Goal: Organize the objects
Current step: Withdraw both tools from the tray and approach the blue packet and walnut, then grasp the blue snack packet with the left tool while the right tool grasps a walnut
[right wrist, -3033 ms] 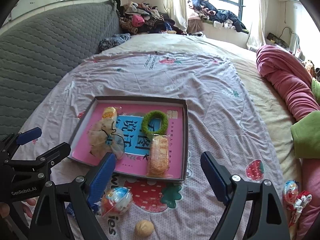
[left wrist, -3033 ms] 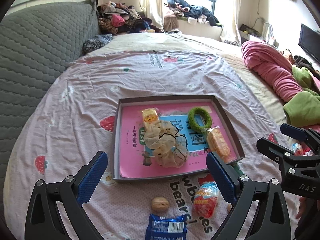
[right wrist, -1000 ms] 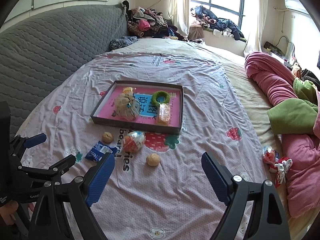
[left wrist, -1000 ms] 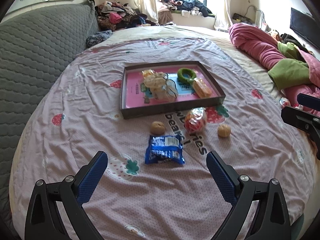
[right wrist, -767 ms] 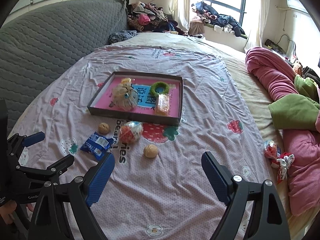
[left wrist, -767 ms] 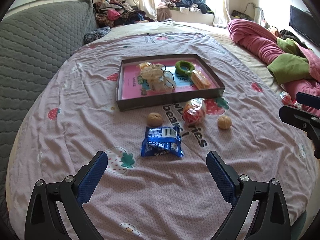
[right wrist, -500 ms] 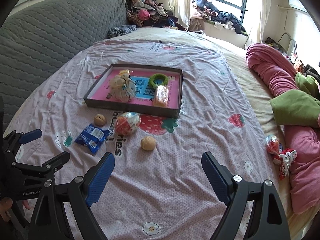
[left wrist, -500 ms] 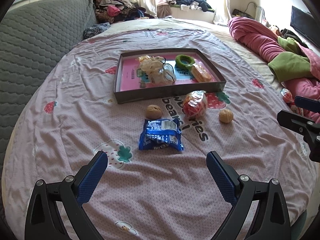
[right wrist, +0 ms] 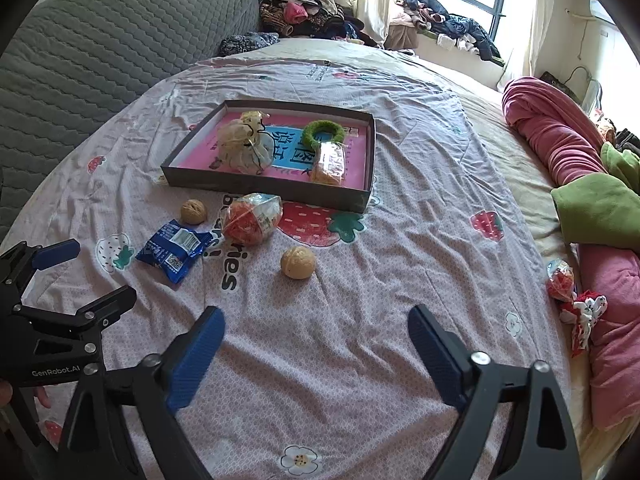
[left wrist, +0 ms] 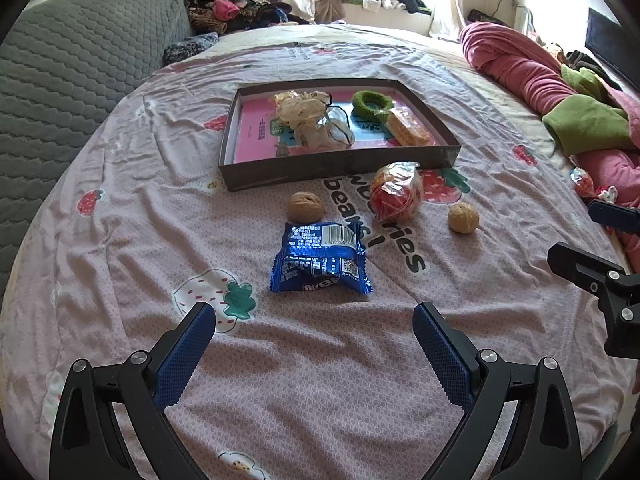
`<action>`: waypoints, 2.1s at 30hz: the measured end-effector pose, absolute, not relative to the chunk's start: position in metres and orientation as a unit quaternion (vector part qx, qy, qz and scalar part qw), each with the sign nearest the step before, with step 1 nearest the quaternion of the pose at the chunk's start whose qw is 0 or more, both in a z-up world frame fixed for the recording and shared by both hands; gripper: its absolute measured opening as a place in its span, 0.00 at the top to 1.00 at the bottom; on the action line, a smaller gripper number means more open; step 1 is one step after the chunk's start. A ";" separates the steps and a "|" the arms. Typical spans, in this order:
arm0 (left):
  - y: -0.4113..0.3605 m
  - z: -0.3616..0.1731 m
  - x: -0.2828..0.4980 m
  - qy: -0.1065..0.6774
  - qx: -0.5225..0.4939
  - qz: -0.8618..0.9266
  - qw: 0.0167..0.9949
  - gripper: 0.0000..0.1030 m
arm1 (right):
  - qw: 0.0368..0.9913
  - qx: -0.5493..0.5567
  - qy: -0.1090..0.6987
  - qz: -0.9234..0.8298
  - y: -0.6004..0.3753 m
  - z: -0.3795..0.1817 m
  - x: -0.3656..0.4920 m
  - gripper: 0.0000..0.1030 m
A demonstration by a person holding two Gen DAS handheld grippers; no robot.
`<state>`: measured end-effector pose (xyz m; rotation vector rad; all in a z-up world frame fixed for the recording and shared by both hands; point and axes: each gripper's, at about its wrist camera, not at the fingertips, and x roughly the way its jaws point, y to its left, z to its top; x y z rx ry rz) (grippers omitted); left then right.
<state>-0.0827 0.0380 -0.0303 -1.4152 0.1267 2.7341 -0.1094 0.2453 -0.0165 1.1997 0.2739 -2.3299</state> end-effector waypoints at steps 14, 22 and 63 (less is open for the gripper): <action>0.037 -0.052 -0.101 0.038 -0.473 0.880 0.029 0.04 | 0.253 0.458 0.115 -0.844 0.231 -0.043 -0.124 0.07; 0.035 -0.059 -0.114 0.033 -0.477 0.878 0.026 0.04 | 0.255 0.461 0.119 -0.842 0.226 -0.053 -0.133 0.03; 0.035 -0.093 -0.161 0.021 -0.493 0.870 0.020 0.04 | 0.273 0.485 0.100 -0.825 0.195 -0.096 -0.182 0.04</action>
